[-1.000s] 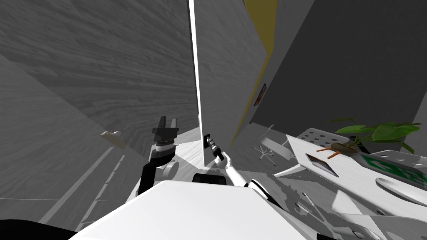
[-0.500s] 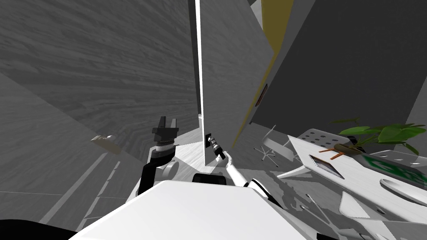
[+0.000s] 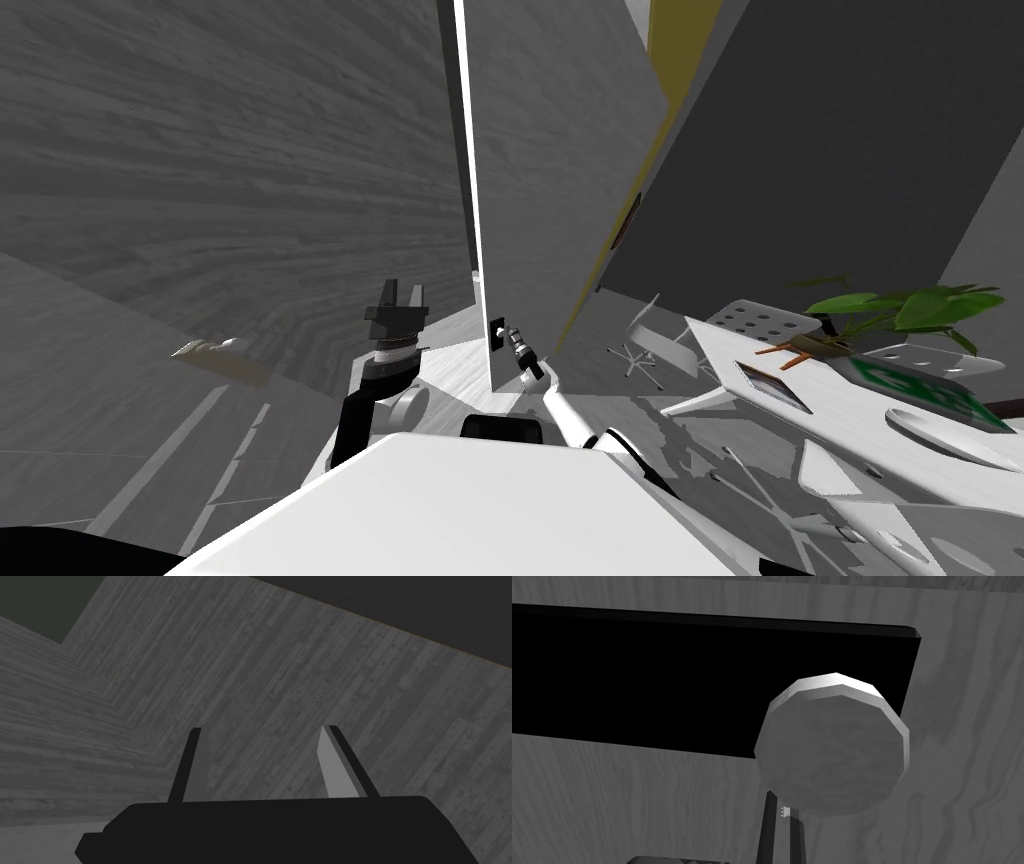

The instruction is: Push the door open

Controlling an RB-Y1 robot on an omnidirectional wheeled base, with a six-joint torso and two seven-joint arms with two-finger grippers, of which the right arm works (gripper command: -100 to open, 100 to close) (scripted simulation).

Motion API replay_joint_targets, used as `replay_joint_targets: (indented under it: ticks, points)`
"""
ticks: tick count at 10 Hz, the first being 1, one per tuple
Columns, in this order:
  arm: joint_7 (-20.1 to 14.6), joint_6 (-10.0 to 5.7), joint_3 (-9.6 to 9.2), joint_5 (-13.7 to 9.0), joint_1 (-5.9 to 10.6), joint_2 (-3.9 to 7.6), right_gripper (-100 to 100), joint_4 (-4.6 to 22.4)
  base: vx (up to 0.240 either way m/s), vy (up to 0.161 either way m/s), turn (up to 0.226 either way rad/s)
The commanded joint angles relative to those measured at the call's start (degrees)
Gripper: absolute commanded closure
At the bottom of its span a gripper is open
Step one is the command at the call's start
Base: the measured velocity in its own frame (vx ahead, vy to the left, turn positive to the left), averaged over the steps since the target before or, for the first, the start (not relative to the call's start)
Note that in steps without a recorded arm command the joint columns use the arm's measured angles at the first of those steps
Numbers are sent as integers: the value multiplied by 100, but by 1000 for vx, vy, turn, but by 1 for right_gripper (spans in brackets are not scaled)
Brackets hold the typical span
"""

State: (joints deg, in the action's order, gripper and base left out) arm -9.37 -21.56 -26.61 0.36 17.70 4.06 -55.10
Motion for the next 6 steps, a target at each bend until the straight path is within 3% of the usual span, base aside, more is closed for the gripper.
replay_joint_targets:
  ticks: [1,6]
  points:
    - [-30,5,-37,-6,-17,8,-100,-28,-148,-96,3]
    - [-130,54,-175,-34,-57,-47,-100,-141,-204,-81,-12]
